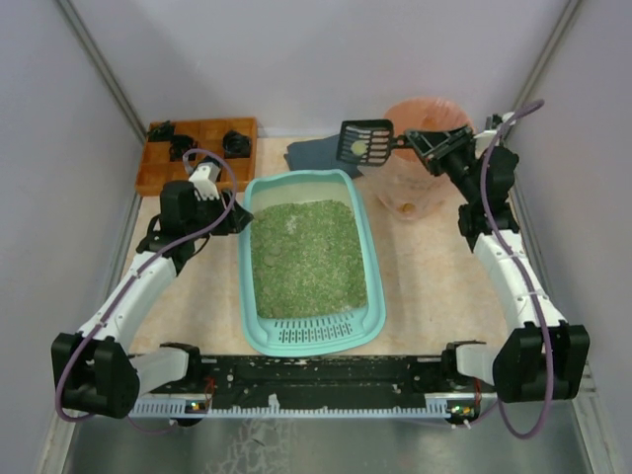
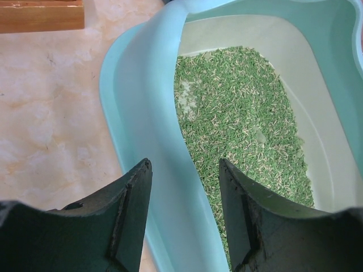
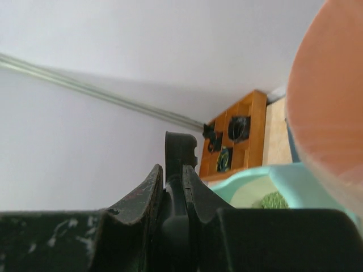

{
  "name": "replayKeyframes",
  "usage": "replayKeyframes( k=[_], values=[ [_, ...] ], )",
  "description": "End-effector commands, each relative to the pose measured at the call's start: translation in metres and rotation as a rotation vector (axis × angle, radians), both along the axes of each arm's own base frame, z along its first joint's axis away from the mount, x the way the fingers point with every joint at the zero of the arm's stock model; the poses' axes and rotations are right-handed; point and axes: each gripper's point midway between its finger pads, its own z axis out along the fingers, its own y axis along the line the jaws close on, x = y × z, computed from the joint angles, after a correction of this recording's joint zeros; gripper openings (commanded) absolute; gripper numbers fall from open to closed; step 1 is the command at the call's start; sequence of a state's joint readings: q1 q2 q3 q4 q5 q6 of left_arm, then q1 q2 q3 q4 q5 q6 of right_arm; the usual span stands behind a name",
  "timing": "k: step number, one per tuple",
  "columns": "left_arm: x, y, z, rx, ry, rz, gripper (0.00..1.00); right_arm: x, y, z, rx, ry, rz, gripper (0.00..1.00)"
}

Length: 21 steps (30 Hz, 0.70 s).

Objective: Clean the litter box

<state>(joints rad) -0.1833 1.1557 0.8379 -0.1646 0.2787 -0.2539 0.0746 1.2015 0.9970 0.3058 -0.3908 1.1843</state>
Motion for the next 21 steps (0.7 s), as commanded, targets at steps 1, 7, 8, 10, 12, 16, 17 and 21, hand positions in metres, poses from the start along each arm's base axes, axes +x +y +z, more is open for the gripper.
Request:
replayKeyframes(
  k=[1, 7, 8, 10, 12, 16, 17, 21],
  values=[
    [-0.002, 0.003, 0.002, 0.006, -0.018, 0.002, 0.57, 0.014, -0.04, 0.039, 0.047, -0.063, -0.105, 0.0],
    [-0.001, 0.002, 0.0, 0.005, -0.012, -0.001, 0.57, 0.029, -0.095, 0.039, 0.007, -0.062, -0.284, 0.0],
    [-0.002, 0.002, 0.001, 0.004, -0.012, 0.0, 0.57, 0.031, -0.103, 0.038, -0.01, -0.062, -0.303, 0.0],
    [-0.001, 0.002, 0.001, 0.005, -0.012, 0.001, 0.57, 0.033, -0.114, 0.037, -0.051, -0.085, -0.319, 0.0],
    [-0.001, 0.002, 0.001, 0.004, -0.012, -0.001, 0.57, 0.036, -0.124, 0.034, -0.08, -0.093, -0.339, 0.0],
    [-0.001, 0.002, -0.001, 0.004, -0.007, -0.004, 0.57, 0.045, -0.141, 0.026, -0.176, -0.081, -0.384, 0.0],
    [-0.001, 0.001, 0.0, 0.003, -0.009, -0.005, 0.57, 0.048, -0.144, 0.024, -0.217, -0.079, -0.397, 0.0],
    [-0.002, 0.001, 0.001, 0.002, -0.011, -0.006, 0.57, 0.057, -0.154, 0.019, -0.375, -0.075, -0.424, 0.0]
  ],
)
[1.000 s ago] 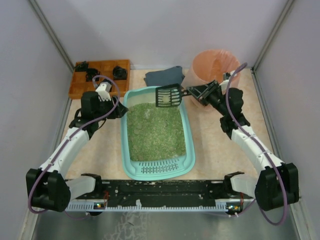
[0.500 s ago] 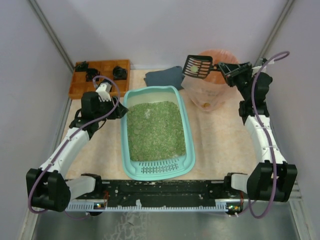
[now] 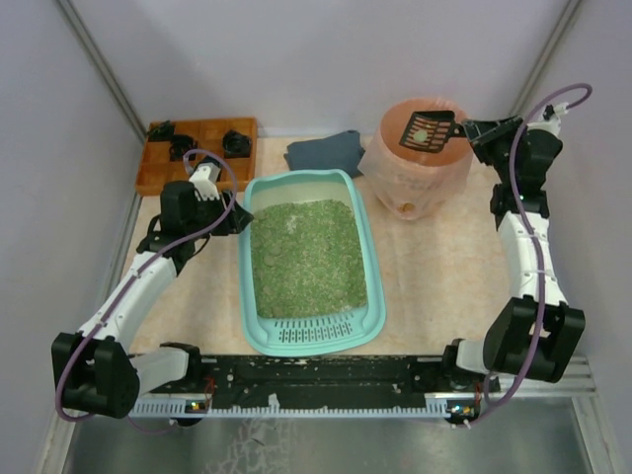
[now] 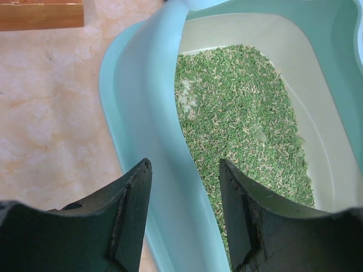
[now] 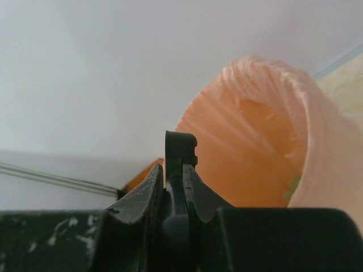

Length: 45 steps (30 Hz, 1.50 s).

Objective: Clean the litter box

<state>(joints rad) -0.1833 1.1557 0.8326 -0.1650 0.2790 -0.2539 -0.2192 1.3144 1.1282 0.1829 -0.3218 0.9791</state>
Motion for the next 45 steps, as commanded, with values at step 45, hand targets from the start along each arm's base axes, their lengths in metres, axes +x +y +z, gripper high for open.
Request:
replayKeyframes(
  k=[45],
  values=[
    [-0.001, -0.002, 0.003, -0.01, -0.012, -0.018, 0.57, -0.054, 0.132, 0.16, -0.654, -0.416, 0.337, 0.0]
  ],
)
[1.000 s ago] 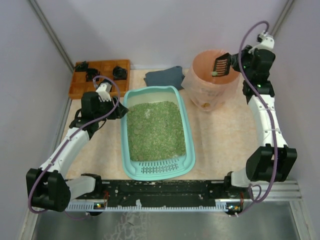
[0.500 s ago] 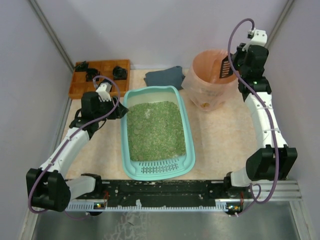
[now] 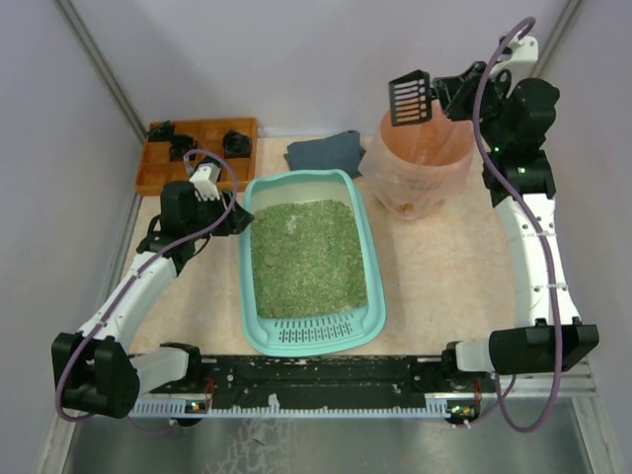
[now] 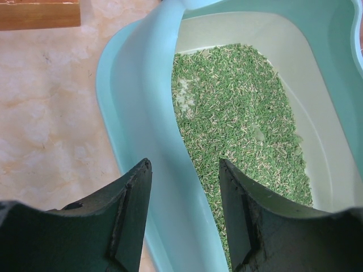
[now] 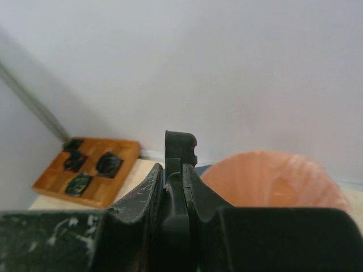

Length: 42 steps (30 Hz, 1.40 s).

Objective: Clean the litter box

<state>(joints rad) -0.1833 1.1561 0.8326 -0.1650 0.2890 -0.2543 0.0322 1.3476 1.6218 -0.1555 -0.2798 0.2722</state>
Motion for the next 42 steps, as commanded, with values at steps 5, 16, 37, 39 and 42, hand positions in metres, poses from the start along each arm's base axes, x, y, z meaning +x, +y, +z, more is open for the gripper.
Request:
replayKeyframes(
  k=[5, 16, 37, 39, 42],
  values=[
    [0.0, -0.001, 0.003, -0.007, -0.015, -0.011, 0.57, -0.052, 0.114, 0.008, 0.011, -0.017, 0.361, 0.0],
    [-0.001, -0.003, 0.003, -0.015, -0.011, -0.021, 0.57, -0.076, 0.197, -0.097, 0.016, 0.227, 0.496, 0.0],
    [-0.001, -0.006, -0.002, -0.028, 0.008, -0.031, 0.56, -0.068, 0.226, -0.272, 0.092, 0.613, 0.128, 0.0],
    [-0.001, -0.004, -0.002, -0.021, 0.01, -0.023, 0.56, -0.066, 0.224, -0.284, 0.055, 0.62, 0.073, 0.0],
    [0.0, -0.002, -0.002, -0.016, 0.008, -0.014, 0.56, -0.066, 0.229, -0.297, 0.006, 0.637, 0.048, 0.0]
  ],
)
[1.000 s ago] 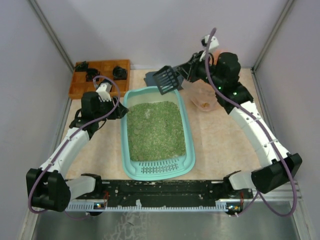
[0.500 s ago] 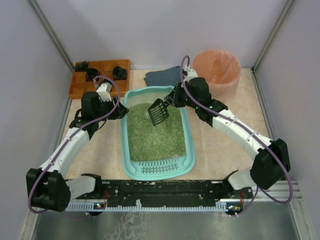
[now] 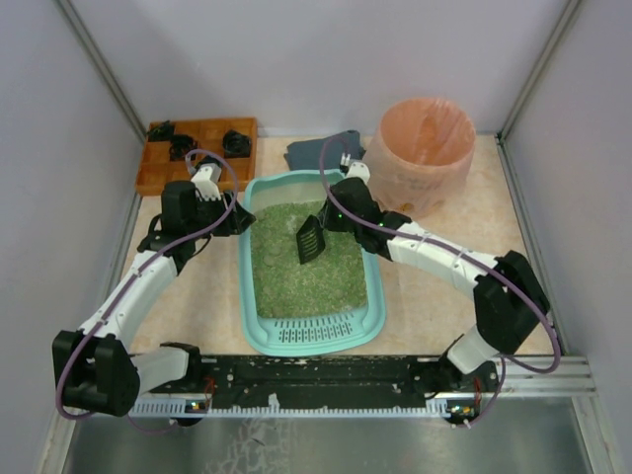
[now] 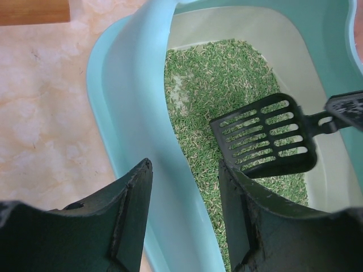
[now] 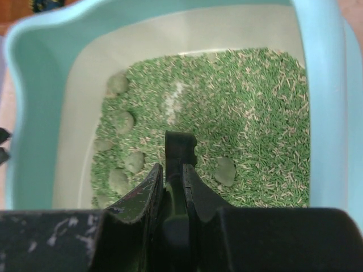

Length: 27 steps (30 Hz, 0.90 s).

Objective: Clean the litter box

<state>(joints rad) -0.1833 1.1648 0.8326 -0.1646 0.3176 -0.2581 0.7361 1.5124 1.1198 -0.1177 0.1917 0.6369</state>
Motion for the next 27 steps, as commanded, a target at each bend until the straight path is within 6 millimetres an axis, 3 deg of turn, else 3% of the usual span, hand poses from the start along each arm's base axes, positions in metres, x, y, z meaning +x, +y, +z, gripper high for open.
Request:
replayKeyframes(
  k=[1, 7, 8, 12, 16, 21, 27],
  values=[
    [0.001, 0.002, 0.0, 0.0, -0.005, 0.01, 0.56, 0.01, 0.006, -0.006, -0.055, -0.03, -0.075, 0.0],
    [0.001, 0.002, 0.001, 0.003, -0.01, 0.007, 0.56, -0.004, 0.031, -0.036, -0.016, 0.056, -0.074, 0.0],
    [0.001, 0.003, 0.001, 0.004, -0.014, 0.007, 0.56, -0.007, 0.038, -0.036, 0.029, 0.065, -0.072, 0.0],
    [0.001, 0.003, 0.001, 0.004, -0.013, 0.006, 0.56, -0.017, 0.064, -0.069, 0.106, 0.163, -0.035, 0.0],
    [0.001, 0.002, 0.0, 0.003, -0.011, 0.004, 0.56, -0.03, 0.094, -0.084, 0.133, 0.21, 0.063, 0.0],
    [0.001, 0.003, 0.0, 0.005, -0.013, 0.008, 0.56, -0.04, 0.104, -0.092, 0.159, 0.222, 0.087, 0.0],
    [0.001, 0.003, 0.001, 0.005, -0.013, 0.007, 0.56, -0.04, 0.1, -0.074, 0.227, 0.156, 0.091, 0.0]
  ],
)
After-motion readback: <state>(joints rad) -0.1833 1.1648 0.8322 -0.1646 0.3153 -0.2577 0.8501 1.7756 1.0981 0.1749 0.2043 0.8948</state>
